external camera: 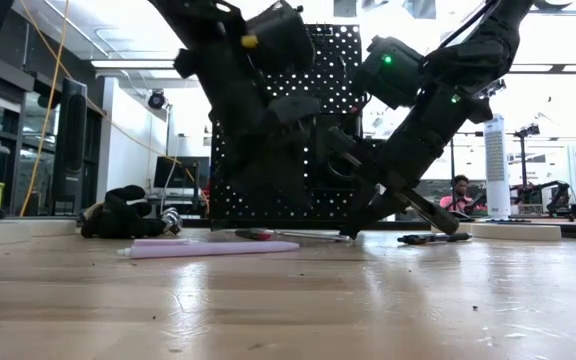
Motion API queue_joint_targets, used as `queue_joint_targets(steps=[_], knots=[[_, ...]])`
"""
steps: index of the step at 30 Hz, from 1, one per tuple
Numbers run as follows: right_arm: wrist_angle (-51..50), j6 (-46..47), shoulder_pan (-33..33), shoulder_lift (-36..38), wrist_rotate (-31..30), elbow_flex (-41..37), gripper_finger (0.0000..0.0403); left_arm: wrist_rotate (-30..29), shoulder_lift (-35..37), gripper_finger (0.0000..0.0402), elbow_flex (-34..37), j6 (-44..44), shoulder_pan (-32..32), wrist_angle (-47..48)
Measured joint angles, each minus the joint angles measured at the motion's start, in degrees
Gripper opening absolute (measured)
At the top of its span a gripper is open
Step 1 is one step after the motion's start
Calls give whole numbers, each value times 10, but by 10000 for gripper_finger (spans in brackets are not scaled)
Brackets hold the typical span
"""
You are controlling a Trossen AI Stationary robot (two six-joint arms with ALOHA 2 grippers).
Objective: Hang tools onto peg board
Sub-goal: Hang the wrench onto the peg board
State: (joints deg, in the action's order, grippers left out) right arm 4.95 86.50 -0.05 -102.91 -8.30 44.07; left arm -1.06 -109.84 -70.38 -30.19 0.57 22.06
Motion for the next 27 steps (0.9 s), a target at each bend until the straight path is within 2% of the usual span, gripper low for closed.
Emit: queue_joint_targets(steps=[4,9,18,22,27], knots=[[0,-15,0,0,2,0,0,25,-18,252,-22,-2,-18,50],[1,-22,0,0,6,0,0,119,-36,252,-23,-17,-36,51],[4,-26,0,0,7,0,0,207,-57,253,-24,-41,-54,44],[5,-29,0,0,5,0,0,290,-61,253,-23,-54,-68,28],[5,-30,0,0,2,0,0,300,-61,252,-23,-57,-69,28]])
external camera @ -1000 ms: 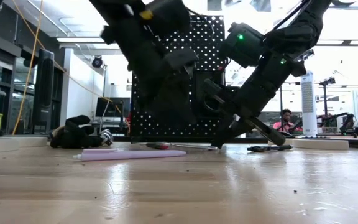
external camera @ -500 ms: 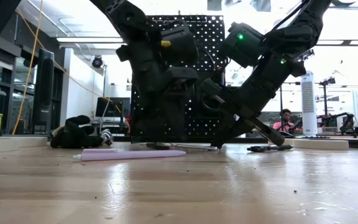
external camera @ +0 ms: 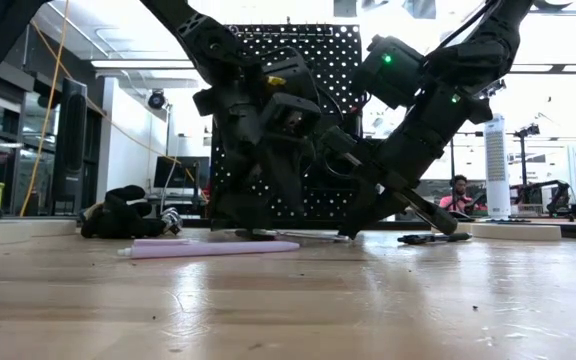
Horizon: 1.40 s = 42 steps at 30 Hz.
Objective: Hang tools onto peg board
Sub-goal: Hang the wrench onto the peg board
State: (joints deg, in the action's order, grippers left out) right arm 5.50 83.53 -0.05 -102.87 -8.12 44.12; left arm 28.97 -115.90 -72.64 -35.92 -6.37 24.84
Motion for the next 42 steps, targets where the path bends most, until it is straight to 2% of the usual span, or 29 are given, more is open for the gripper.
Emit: queue_joint_targets(steps=[3,6,10,14,16,24,31,36,42], knots=[[0,0,0,0,-1,0,0,-3,0,243,0,0,5,-3],[1,0,0,0,-7,0,0,-5,0,213,1,0,15,-11],[3,0,1,0,-7,0,0,-6,-8,140,1,-1,27,-25],[11,0,1,-1,-8,0,0,-5,-23,43,0,-10,36,-42],[15,-1,1,-1,-8,0,0,-3,-28,17,-1,-23,39,-58],[30,-1,0,0,-9,0,0,2,-33,13,1,-44,36,-84],[21,0,0,19,4,-2,0,12,-18,13,1,-19,34,-57],[20,-21,1,47,-8,0,2,18,-4,6,1,10,33,-39],[-4,-26,0,70,-21,0,42,19,5,5,1,15,29,-38]])
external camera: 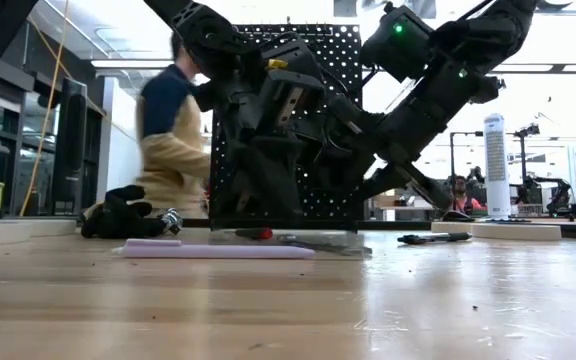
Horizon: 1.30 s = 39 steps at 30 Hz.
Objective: Hang tools onto peg board
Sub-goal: Hang the wrench onto the peg board
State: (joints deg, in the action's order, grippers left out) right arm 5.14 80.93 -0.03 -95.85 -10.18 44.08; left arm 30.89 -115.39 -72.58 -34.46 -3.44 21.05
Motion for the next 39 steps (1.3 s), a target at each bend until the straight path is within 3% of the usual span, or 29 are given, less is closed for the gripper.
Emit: queue_joint_targets(steps=[8,14,18,21,27,39], knots=[[-37,-87,-9,30,15,0,100,-12,5,2,0,30,-2,38],[-11,-211,-38,52,72,1,111,-122,33,1,0,118,-2,137],[-5,-212,-59,52,56,1,73,-209,65,1,0,163,-2,142],[-13,-192,-74,50,30,1,14,-219,76,1,0,202,3,82],[-66,-168,-106,52,12,1,2,-207,66,0,6,270,29,-12],[-108,-142,-177,52,13,1,0,-269,68,0,40,328,34,-39]])
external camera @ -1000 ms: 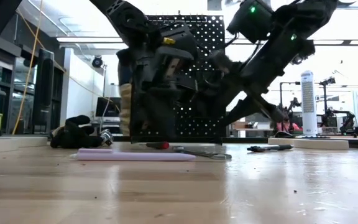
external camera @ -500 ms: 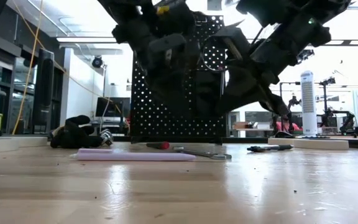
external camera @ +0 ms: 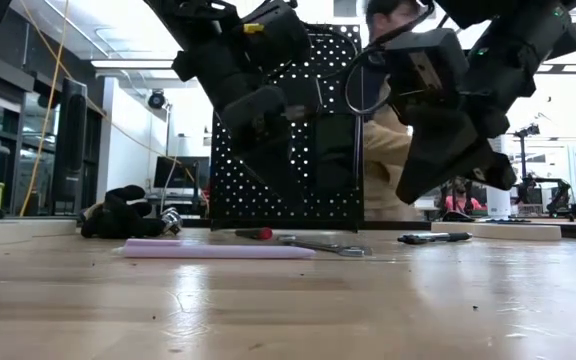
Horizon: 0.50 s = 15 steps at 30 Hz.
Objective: Hang tools onto peg board
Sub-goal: Hang the wrench onto the peg board
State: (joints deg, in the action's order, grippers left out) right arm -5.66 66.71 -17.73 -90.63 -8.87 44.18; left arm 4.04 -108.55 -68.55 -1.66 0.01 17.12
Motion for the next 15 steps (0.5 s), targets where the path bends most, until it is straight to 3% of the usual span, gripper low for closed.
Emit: queue_joint_targets(steps=[15], knots=[[-2,55,-23,0,-30,0,0,-7,0,0,33,54,-19,-18]])
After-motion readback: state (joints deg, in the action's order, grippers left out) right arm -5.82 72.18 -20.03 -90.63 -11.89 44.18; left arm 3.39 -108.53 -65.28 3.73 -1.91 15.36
